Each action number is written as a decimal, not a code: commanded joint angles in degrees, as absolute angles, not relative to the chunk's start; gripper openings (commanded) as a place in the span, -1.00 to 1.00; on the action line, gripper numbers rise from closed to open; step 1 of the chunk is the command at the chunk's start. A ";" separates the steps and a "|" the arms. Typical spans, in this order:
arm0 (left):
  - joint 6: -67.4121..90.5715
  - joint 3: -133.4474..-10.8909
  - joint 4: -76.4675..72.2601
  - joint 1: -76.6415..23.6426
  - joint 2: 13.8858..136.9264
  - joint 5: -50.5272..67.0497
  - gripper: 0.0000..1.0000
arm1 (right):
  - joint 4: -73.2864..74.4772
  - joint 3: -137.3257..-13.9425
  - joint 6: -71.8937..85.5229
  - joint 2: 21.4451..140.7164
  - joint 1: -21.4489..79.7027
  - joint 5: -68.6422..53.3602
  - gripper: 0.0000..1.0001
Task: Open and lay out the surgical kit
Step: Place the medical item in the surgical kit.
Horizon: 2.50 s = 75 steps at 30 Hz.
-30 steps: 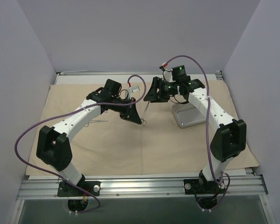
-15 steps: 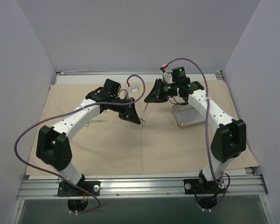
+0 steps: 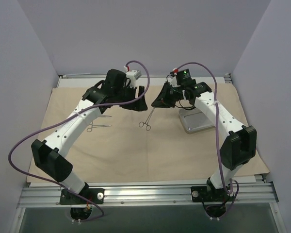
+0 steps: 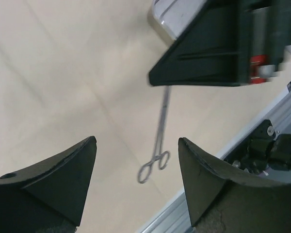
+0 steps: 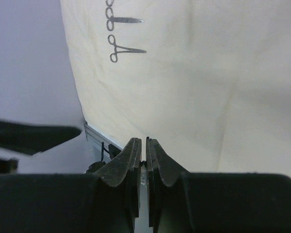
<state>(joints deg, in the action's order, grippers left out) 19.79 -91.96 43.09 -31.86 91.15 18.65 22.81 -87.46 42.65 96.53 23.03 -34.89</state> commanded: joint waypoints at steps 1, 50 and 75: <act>14.34 -102.02 46.04 -40.15 91.65 2.31 0.53 | 32.74 -92.45 48.16 94.21 23.29 -28.05 -1.00; -21.93 -80.00 55.53 -39.81 84.91 5.28 -0.95 | 39.64 -81.50 37.97 88.86 8.27 -22.06 -0.19; -59.33 -64.95 50.54 -16.18 97.64 9.48 -0.95 | 37.35 -70.48 32.35 77.96 9.05 -21.54 -0.21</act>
<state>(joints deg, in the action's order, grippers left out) -54.89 -64.12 52.90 -17.76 96.55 4.51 35.29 -67.13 34.41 79.83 8.47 -23.14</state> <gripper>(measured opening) 0.109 0.394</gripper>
